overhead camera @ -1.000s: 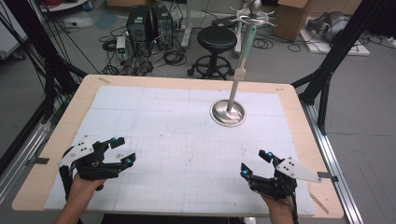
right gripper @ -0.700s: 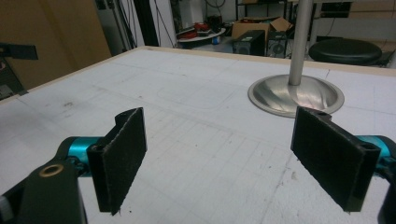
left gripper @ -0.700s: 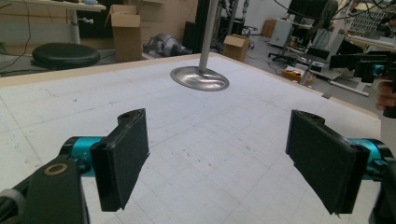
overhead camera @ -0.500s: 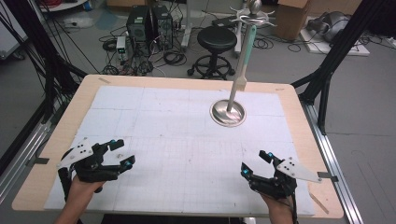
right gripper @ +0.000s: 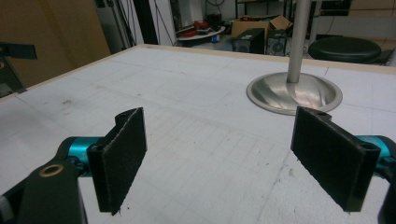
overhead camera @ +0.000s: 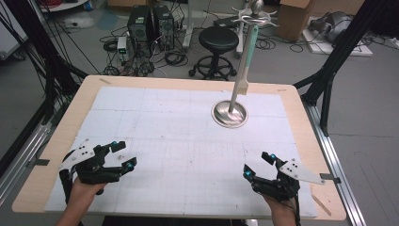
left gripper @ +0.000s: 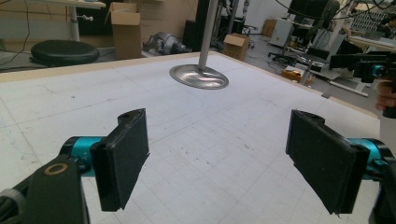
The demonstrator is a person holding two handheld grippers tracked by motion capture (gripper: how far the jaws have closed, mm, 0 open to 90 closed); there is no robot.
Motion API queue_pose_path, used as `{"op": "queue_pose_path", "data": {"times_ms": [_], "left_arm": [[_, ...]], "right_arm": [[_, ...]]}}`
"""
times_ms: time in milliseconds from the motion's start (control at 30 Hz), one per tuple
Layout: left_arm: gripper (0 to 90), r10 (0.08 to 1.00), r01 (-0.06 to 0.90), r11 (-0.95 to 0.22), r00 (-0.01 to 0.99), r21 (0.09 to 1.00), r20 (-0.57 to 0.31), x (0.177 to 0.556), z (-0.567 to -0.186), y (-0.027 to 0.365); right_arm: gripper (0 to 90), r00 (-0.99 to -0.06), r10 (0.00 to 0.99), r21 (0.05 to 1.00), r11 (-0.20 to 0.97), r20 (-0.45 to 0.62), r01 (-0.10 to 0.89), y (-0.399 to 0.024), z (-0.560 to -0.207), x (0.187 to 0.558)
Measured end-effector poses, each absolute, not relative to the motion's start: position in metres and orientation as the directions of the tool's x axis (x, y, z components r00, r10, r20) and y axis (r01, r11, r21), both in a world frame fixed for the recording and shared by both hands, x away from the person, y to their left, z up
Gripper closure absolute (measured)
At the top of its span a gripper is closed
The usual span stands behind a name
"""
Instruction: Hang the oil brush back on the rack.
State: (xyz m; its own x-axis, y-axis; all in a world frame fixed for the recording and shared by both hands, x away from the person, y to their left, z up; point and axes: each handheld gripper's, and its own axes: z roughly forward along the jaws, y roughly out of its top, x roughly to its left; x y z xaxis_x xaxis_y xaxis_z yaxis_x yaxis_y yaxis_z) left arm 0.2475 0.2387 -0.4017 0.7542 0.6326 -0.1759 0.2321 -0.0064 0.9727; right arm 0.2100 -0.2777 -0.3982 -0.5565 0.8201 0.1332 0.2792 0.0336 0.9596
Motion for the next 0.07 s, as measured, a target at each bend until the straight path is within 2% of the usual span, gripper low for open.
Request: {"op": "queue_pose_path", "data": {"times_ms": [67], "left_arm": [[21.5,0.633,0.233,-0.008,0.754,0.973,-0.175,0.2476,-0.4019,0.239]], "right_arm": [[17.6,-0.557,0.82,0.96,0.034,0.133,0.279,-0.2778,-0.3981,0.21]]}}
